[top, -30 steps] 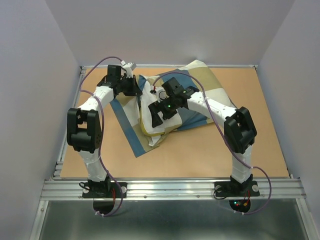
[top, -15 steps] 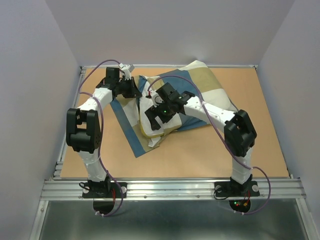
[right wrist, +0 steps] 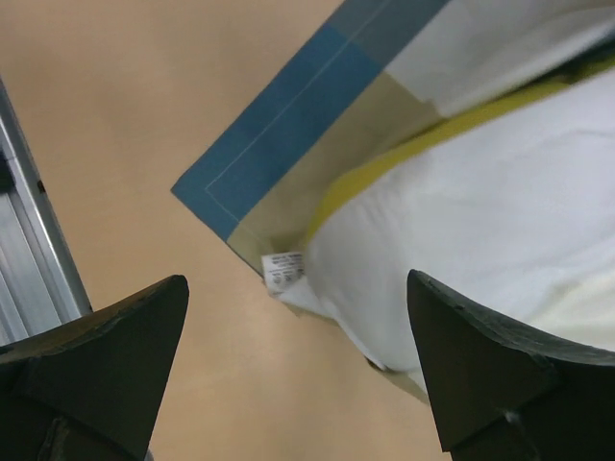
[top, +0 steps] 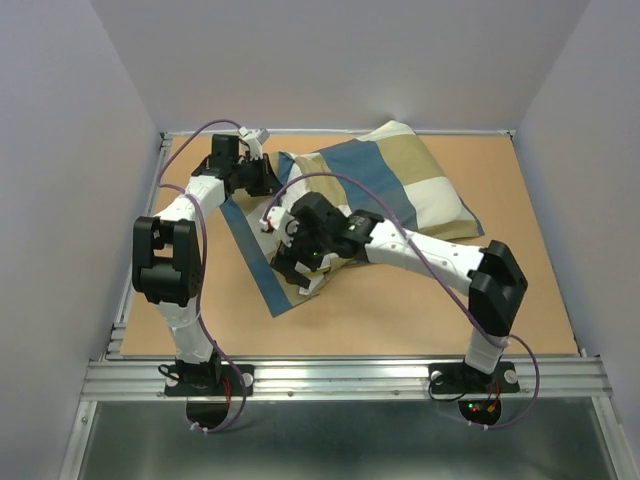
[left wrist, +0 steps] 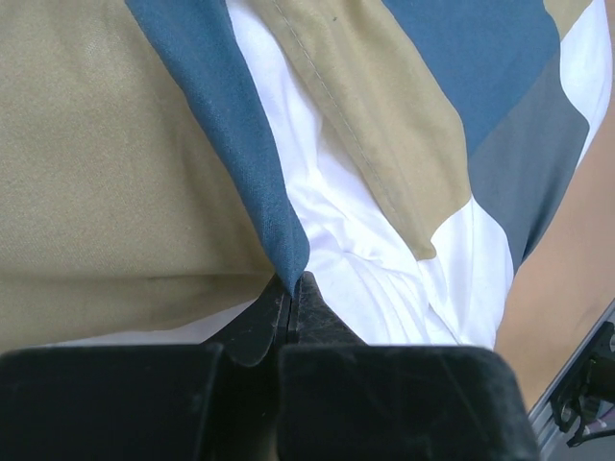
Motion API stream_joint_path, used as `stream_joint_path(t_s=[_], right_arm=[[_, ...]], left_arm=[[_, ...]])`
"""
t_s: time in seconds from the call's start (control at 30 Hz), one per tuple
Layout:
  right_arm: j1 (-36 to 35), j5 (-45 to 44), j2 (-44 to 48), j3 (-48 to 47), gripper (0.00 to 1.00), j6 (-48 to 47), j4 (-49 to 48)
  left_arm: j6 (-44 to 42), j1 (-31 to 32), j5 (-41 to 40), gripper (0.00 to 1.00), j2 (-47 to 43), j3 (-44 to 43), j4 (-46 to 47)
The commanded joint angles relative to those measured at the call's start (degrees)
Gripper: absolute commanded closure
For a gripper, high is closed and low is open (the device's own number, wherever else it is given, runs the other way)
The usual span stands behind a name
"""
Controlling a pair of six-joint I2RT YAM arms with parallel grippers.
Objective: Put the pillow into the pillowcase
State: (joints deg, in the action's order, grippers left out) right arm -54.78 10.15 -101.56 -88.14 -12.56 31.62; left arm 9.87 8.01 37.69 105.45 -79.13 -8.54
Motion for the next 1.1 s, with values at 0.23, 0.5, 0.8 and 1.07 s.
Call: stream_joint_path(t_s=[0.23, 0.5, 0.8, 1.07], right_arm=[[-1.47, -24.29, -9.63, 2.79, 0.0, -2.82, -8.05], [0.9, -34.33, -15.6, -0.09, 0.97, -5.56, -11.4], [13.99, -19.22, -10.94, -11.43, 0.99, 9.81, -10.87], [21.03, -11.39, -18.05, -14.44, 0.99, 26.16, -15.07]], left_arm=[[0.68, -0.01, 5.2, 1.0, -4.46, 1.52, 2.12], [-0.02, 0.25, 8.0, 1.0, -5.69, 3.02, 2.29], [-9.24, 0.25, 18.1, 1.0, -8.15, 4.25, -6.75], [-22.41, 0.25, 27.51, 1.0, -5.96, -3.47, -25.62]])
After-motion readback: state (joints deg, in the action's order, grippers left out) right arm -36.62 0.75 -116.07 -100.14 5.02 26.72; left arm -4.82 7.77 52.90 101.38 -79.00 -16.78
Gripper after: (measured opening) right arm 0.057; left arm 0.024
